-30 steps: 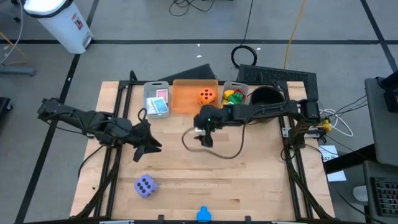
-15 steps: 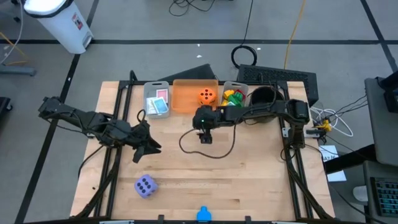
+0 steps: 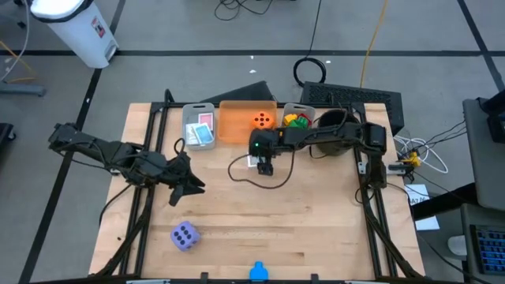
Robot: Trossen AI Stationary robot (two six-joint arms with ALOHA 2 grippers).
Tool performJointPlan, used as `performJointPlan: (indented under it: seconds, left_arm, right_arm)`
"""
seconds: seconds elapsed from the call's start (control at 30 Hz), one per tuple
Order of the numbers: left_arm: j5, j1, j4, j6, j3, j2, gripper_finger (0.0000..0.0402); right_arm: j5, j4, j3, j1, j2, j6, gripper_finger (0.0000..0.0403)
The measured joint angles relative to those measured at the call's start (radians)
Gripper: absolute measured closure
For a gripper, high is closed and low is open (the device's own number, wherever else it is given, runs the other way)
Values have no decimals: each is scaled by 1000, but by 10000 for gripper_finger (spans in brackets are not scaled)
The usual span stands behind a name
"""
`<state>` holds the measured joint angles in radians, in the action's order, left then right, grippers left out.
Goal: Pick & Place Toys
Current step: Put the black deck of cards into the left gray bin
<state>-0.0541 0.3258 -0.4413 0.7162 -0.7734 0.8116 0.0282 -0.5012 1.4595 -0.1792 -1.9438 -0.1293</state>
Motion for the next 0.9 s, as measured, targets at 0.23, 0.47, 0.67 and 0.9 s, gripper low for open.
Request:
performJointPlan:
  seconds: [0.23,0.47,0.67,0.9]
  left_arm:
    - [0,-18,1,-3,0,0,266]
    - [0,-18,1,-1,0,0,266]
    - [0,-18,2,4,0,0,266]
    - [0,-18,6,5,0,0,266]
  right_arm:
    - [-2,-20,-1,2,-44,-36,48]
    - [-6,-12,0,-15,-51,-35,48]
    - [-45,-34,1,-43,-82,-14,48]
    - [-87,-58,1,-51,-111,13,48]
